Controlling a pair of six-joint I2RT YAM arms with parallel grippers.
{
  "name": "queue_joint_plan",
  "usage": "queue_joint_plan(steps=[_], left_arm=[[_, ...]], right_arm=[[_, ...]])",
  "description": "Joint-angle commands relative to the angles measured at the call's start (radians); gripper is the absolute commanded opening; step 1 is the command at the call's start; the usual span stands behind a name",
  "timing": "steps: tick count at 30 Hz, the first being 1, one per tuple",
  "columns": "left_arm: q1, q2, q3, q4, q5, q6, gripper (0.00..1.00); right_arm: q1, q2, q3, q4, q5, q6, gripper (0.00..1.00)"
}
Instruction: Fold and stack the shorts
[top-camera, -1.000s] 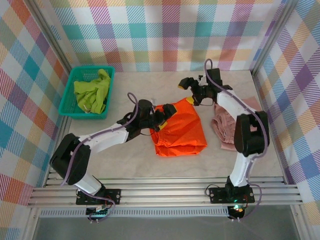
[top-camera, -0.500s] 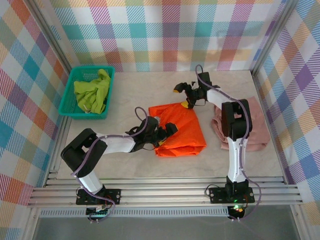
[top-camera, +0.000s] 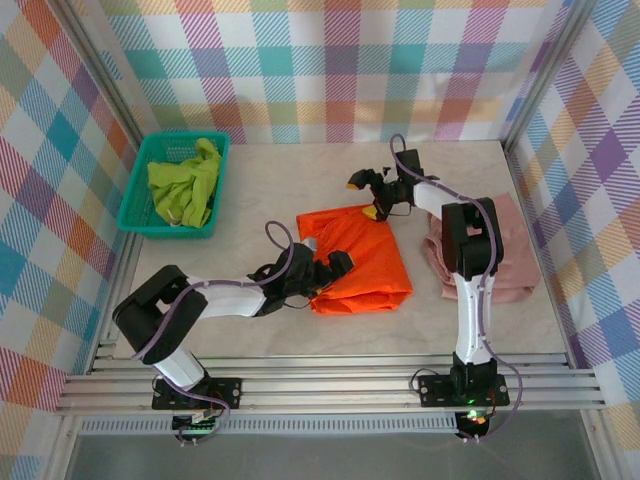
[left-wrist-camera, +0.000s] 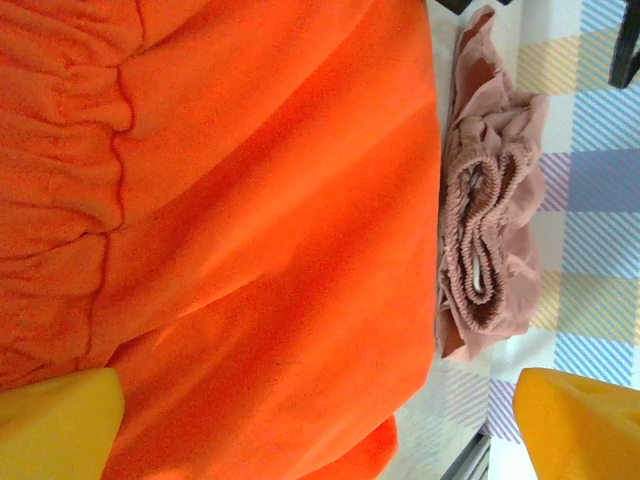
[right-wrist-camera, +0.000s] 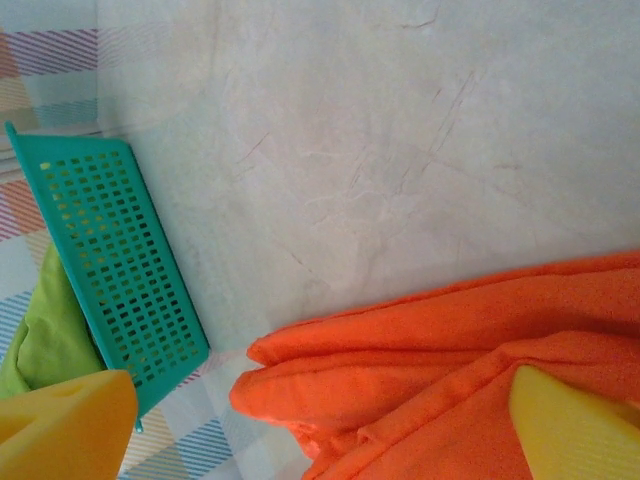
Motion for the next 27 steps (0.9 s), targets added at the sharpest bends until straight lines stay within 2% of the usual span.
queue_joint_plan(steps=[1,4,8,14,19,27], left_arm=[[0.034,-0.096,0.092,-0.252,0.011,0.064,1.00],[0.096,-0.133,0.191,-0.324,0.042,0.099,1.00],[0.164,-0.095,0.305,-0.380,0.086,0.143,1.00],[0.224,0.020,0.374,-0.332,0.131,0.137,1.00],[0.235,0.122,0.371,-0.268,0.138,0.117,1.00],[0.271,0.221,0.305,-0.263,0.062,0.162,1.00]], right_arm=[[-0.009,-0.201,-0.085,0.060,0.013,-0.068,0.97],[-0.009,-0.363,-0.208,0.071,0.030,-0.078,0.99],[-0.009,-0.537,-0.401,0.109,0.031,-0.046,0.99],[-0.007,-0.715,-0.708,0.228,0.022,0.053,0.99],[0.006,-0.795,-0.906,0.285,0.028,0.091,0.99],[0.008,-0.818,-1.111,0.281,0.039,0.075,0.99]])
